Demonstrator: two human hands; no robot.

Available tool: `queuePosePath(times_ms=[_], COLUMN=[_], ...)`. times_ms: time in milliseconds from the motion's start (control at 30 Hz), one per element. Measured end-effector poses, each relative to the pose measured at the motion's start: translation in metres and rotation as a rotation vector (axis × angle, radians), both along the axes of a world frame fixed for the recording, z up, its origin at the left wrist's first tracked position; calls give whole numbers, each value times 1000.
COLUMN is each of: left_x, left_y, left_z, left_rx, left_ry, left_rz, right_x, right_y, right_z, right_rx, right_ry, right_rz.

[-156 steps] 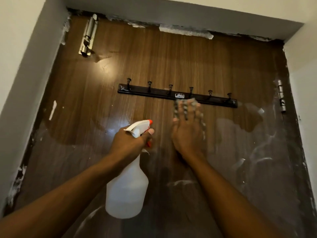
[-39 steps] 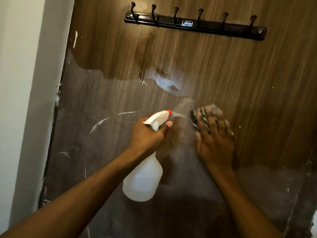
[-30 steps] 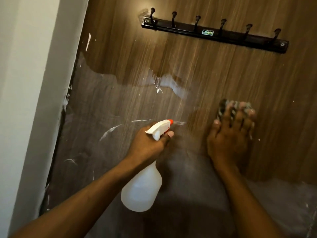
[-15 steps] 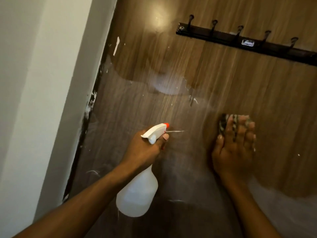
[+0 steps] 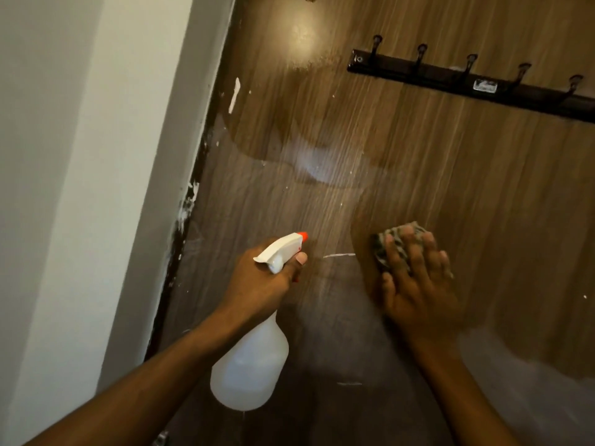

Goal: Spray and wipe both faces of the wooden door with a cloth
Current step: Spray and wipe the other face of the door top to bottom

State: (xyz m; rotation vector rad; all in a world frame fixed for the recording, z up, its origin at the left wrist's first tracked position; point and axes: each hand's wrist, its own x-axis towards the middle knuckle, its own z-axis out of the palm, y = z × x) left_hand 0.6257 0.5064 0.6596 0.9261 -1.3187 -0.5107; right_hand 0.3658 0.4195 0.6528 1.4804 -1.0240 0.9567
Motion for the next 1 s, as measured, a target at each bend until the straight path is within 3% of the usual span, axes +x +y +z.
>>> queuePosePath(times_ms=[100, 167, 267, 433, 500, 600, 733, 833, 1000], left_x=[10, 16, 21, 28, 32, 44, 71, 87, 112], left_y=[2, 2, 3, 6, 9, 11, 2, -7, -14], left_z=[4, 9, 12, 5, 1, -3, 1, 6, 7], left_rx=[16, 8, -25, -46, -24, -16, -8, -10, 3], left_ry=[8, 11, -20, -35, -32, -37, 0, 1, -36], left_rz=[34, 77, 129, 195, 173, 166, 228, 240, 229], right_x=[28, 64, 109, 106, 80, 65, 124, 175, 185], right_y=[-4, -12, -25, -30, -25, -20, -26, -38, -46], right_z=[38, 70, 89, 27, 11, 16, 58, 74, 33], right_rx=[-15, -11, -37, 58, 42, -4, -37, -39, 52], right_ry=[-269, -337, -200, 218, 221, 47, -164, -103, 204], right_rz=[7, 42, 58, 63, 89, 95, 73, 78, 39])
